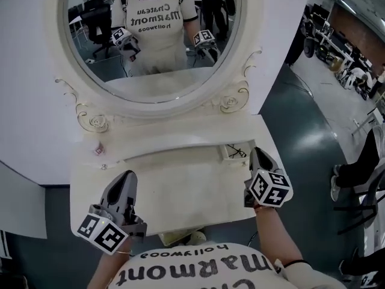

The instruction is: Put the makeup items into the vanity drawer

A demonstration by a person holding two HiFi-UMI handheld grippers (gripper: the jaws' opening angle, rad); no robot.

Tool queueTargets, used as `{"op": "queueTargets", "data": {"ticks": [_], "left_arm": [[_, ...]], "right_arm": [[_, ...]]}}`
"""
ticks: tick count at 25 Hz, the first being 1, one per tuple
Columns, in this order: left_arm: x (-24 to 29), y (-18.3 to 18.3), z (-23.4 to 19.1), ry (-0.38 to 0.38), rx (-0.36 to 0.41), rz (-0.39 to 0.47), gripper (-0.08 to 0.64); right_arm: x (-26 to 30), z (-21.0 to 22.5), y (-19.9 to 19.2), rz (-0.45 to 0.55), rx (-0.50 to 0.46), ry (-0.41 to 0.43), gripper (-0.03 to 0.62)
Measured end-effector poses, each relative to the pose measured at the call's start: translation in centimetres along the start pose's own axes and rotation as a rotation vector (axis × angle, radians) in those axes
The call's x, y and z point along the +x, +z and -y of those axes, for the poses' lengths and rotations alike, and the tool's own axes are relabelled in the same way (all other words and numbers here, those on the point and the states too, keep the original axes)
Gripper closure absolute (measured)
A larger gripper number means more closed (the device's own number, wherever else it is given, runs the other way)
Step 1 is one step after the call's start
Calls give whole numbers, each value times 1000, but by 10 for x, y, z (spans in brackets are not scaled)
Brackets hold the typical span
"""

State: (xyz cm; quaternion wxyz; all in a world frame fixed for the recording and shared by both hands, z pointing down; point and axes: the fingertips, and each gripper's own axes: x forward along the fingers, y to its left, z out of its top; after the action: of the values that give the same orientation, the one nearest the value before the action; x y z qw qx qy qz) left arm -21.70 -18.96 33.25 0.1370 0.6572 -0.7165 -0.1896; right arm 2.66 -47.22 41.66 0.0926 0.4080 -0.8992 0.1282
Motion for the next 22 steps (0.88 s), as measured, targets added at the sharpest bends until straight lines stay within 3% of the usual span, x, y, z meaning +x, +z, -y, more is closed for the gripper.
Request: {"op": "queueTargets", "data": {"ticks": [5, 12, 22], "left_arm": [[-3, -3, 11, -71, 13, -34, 552], [-29, -5, 14, -94, 46, -56, 552], [-76, -3, 14, -70, 79, -44, 552]], "right_arm": [[-42, -43, 22, 122, 38, 44, 557], [-79, -112, 36, 191, 78, 175, 560], [-116, -205, 29, 196, 56, 340, 561]]}}
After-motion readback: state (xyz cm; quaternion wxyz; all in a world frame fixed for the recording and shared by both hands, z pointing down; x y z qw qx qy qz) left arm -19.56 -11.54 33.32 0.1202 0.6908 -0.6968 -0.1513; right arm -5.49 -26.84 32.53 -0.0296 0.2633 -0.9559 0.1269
